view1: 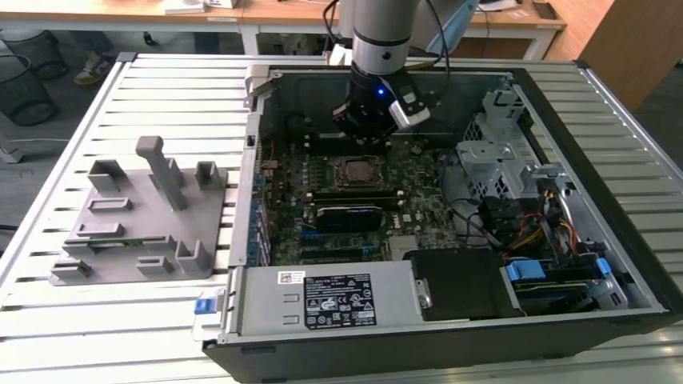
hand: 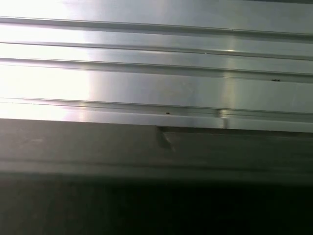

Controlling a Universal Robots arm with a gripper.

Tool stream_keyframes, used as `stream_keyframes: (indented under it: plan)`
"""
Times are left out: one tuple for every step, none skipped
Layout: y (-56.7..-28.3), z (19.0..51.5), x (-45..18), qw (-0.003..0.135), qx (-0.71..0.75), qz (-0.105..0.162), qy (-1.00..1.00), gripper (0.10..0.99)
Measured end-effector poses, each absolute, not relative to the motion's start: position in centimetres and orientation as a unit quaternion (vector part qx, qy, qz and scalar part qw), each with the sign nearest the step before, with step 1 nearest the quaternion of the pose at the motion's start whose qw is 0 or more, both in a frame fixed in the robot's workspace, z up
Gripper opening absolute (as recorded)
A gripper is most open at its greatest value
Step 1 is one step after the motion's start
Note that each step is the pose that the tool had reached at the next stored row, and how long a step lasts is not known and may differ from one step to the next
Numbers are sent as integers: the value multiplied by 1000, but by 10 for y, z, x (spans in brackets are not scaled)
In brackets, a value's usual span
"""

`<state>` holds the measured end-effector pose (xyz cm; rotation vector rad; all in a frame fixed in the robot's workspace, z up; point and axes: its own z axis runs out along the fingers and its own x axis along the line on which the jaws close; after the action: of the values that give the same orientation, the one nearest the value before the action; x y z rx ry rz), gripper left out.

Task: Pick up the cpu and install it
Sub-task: 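Install the first cpu locking lever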

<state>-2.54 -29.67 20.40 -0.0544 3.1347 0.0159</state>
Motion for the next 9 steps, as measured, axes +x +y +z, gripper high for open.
stream_keyframes:
  plan:
    - [-297,204,-25,3,-17,5,1000,106]
    - [-297,204,-25,3,-17,5,1000,106]
    - [-297,204,-25,3,-17,5,1000,106]
    - [-298,204,-25,3,-17,5,1000,106]
    - [-298,204,-25,3,-17,5,1000,106]
    - [-298,204,-25,3,-17,5,1000,106]
    - [-298,204,-25,3,-17,5,1000,106]
    - [-299,204,-25,3,-17,5,1000,106]
    - [-299,204,-25,3,-17,5,1000,106]
